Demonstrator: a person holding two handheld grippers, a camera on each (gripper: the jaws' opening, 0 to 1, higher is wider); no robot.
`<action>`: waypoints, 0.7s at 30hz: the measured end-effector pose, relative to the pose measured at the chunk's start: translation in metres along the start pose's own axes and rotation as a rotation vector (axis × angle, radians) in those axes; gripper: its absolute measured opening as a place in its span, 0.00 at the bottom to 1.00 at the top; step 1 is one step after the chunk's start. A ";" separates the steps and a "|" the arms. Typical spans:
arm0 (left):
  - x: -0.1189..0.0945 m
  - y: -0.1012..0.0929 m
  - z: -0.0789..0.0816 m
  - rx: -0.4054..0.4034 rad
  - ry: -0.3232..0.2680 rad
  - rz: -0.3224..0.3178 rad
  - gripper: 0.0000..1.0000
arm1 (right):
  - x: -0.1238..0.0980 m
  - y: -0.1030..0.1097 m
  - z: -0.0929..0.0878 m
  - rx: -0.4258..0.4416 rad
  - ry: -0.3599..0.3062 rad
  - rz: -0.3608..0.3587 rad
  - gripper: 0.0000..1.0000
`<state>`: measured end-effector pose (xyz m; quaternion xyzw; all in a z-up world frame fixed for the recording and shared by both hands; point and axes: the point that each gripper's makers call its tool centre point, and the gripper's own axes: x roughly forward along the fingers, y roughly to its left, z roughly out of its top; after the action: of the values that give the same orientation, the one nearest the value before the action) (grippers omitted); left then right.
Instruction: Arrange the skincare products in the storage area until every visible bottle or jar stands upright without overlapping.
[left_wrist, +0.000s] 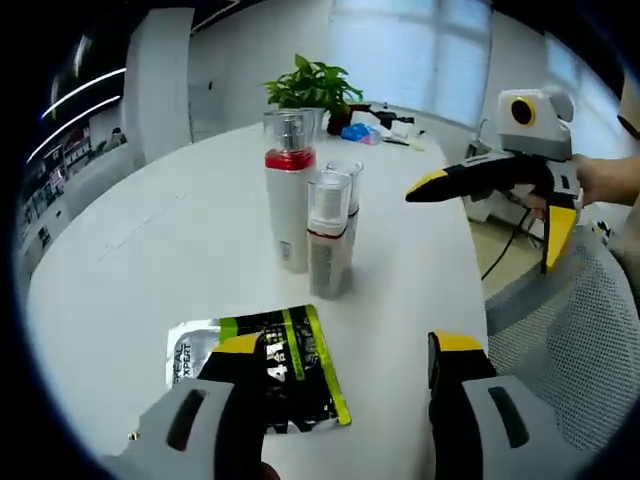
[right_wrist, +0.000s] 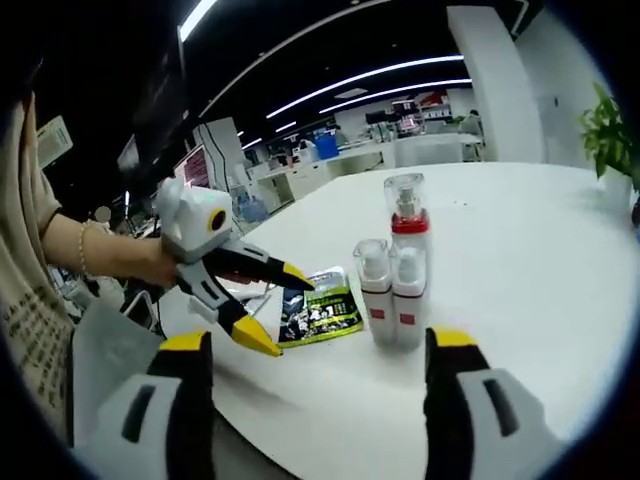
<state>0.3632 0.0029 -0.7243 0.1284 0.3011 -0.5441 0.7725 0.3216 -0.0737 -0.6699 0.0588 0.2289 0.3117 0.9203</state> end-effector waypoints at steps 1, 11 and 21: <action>-0.006 -0.001 -0.003 -0.012 -0.002 0.009 0.64 | -0.001 0.001 0.000 0.001 -0.001 0.001 0.89; -0.054 -0.014 -0.029 -0.108 -0.012 0.094 0.70 | -0.007 0.018 0.005 0.014 -0.028 0.022 0.97; -0.102 -0.022 -0.061 -0.218 -0.025 0.196 0.75 | -0.007 0.030 0.001 0.029 -0.026 0.049 0.99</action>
<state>0.3006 0.1042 -0.7077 0.0658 0.3348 -0.4317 0.8350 0.3005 -0.0538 -0.6588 0.0817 0.2200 0.3300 0.9143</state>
